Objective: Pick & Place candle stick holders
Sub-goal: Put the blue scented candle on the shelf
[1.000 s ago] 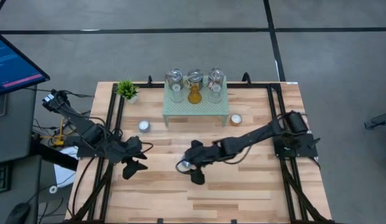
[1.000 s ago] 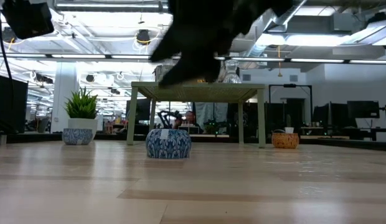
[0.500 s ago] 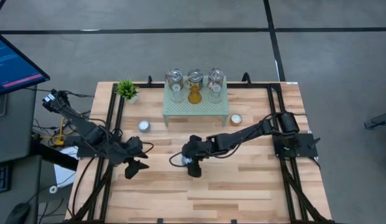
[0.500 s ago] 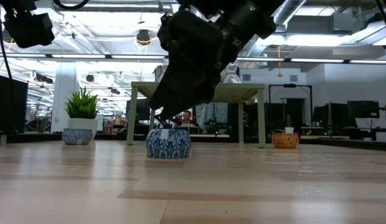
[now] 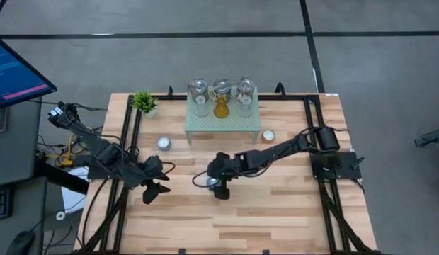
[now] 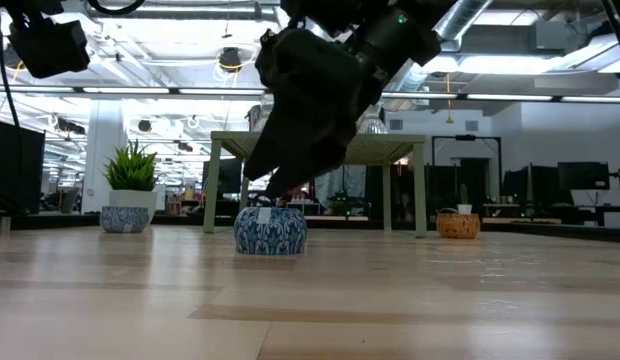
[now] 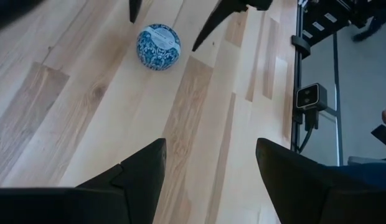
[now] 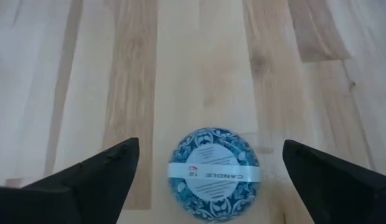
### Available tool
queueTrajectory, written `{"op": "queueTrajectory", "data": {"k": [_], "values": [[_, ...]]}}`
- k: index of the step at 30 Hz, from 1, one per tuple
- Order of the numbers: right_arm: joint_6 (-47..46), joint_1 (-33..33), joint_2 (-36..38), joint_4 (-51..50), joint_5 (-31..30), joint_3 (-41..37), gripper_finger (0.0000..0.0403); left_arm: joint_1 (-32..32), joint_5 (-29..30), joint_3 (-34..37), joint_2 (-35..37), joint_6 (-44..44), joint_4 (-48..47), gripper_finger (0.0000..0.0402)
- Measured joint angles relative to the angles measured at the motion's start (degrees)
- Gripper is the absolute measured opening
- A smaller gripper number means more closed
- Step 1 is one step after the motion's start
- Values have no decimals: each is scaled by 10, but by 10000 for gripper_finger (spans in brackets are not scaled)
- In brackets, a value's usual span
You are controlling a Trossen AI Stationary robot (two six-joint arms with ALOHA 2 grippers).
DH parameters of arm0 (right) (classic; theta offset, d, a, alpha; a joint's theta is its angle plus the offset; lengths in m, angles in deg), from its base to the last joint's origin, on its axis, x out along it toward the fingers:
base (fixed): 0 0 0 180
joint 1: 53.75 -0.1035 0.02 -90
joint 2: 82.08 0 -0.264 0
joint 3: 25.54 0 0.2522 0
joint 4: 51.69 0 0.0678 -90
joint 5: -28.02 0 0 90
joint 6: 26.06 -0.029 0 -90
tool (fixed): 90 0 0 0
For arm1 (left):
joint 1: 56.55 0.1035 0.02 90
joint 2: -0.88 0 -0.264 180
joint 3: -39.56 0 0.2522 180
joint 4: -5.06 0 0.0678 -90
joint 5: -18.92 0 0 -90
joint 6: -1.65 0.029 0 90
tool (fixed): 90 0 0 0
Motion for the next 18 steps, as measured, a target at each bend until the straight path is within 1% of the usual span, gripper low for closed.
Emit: {"op": "queueTrajectory", "data": {"k": [4, 7, 8, 11, 12, 15, 18], "values": [[3, -5, 0, 1, -3, 0, 386, 0, 3, 0, 0, 0, 0, 248], [0, -4, -28, 16, -2, 2, 390, 0, 3, 0, 0, 0, -2, 248], [-3, -4, -38, 5, 5, -1, 391, 0, 3, 0, 0, 0, -3, 248], [-22, -4, -69, 20, 34, 12, 392, 0, 3, 0, 0, 0, -3, 248], [-30, -4, -75, 15, 35, 19, 391, 0, 3, 0, 0, 0, -3, 248], [-45, -4, -88, 2, 35, 38, 384, 0, 3, 0, 0, 0, -5, 248], [-46, 1, -90, -10, 33, 50, 367, 0, 3, 0, 0, 0, -5, 248]]}}
